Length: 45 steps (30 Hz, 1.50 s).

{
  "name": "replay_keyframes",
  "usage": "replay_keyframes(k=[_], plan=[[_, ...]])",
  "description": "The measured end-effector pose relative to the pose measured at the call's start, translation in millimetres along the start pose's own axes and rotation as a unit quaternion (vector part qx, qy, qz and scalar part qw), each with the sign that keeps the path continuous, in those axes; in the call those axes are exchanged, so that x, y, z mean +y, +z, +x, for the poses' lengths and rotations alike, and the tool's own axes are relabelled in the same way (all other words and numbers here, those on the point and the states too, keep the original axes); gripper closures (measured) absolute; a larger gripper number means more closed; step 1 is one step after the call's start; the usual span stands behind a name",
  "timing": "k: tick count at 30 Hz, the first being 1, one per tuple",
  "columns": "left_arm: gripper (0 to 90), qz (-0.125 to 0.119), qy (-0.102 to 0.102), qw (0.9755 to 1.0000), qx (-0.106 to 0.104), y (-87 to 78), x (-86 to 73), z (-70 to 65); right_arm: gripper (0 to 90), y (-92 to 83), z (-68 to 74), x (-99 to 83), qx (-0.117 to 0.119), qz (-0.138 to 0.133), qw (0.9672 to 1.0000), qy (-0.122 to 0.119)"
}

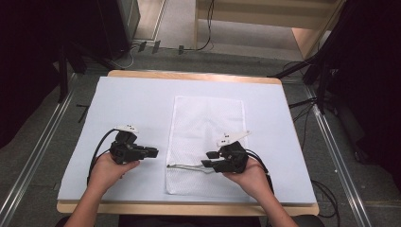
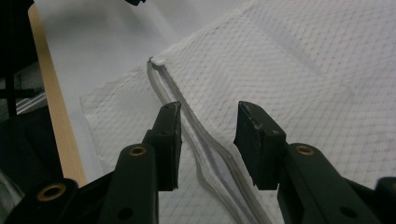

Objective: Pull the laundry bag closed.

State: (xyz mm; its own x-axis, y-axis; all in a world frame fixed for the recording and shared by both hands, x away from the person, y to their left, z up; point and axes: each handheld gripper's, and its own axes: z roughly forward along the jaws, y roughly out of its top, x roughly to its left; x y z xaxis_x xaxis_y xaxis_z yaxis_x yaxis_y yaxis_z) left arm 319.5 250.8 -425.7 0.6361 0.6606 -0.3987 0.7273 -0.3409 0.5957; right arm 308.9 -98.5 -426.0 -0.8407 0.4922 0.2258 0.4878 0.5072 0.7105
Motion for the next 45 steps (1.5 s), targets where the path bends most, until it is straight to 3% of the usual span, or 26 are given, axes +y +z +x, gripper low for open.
replay_keyframes(k=[4,5,11,17,19,22,31,35,45], plan=[[69.4,0.000,0.000,1.0000,0.002,-1.0,-1.0,-1.0,60.5,3.6,2.4,4.7,0.001,0.002,1.0000,-0.005],[66.2,-0.003,-0.009,0.9999,0.005,-1.3,0.1,-0.3,60.5,4.6,3.3,6.2,0.011,0.002,0.9999,-0.003],[63.5,0.002,0.000,1.0000,0.009,-0.6,1.8,1.5,61.0,7.4,9.2,12.3,0.010,0.008,0.9998,-0.016],[79.0,0.010,-0.018,0.9996,-0.021,5.2,5.2,1.6,68.9,21.8,14.1,19.7,0.011,0.006,0.9994,-0.032],[81.9,0.024,-0.015,0.9994,-0.021,11.5,4.9,2.1,70.6,25.5,15.4,21.7,0.016,0.008,0.9994,-0.030],[85.5,0.020,-0.004,0.9995,-0.024,13.9,5.6,0.7,72.7,33.1,16.9,24.2,0.033,0.011,0.9990,-0.027],[87.2,0.012,0.001,0.9994,-0.032,20.2,6.6,-1.3,76.0,48.3,20.0,30.8,0.036,0.019,0.9986,-0.034],[85.9,0.016,-0.014,0.9992,-0.035,24.0,4.3,-1.8,78.4,57.5,22.2,33.3,0.036,0.027,0.9983,-0.037],[86.4,0.011,0.001,0.9996,-0.026,28.2,3.6,-1.0,78.6,75.3,24.9,43.0,0.046,0.032,0.9973,-0.047]])
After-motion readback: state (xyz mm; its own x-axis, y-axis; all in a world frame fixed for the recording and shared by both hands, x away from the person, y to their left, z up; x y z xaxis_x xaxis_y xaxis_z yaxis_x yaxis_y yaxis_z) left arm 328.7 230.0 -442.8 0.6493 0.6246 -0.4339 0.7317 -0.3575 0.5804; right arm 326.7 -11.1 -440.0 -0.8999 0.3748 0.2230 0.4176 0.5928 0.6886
